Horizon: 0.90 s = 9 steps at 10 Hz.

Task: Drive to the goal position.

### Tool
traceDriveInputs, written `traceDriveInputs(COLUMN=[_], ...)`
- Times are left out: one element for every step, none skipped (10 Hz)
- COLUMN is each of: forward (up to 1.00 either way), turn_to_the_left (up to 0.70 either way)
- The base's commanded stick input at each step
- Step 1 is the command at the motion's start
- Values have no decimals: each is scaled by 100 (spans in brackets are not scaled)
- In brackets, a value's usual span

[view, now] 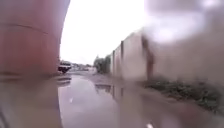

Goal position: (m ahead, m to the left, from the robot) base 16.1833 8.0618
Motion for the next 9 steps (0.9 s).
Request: traceDriveInputs(forward=[50, 50, 50, 50, 50, 50, 50, 50, 50], turn_to_the_left=[2, 2, 2, 2, 2, 2, 2, 2, 2])
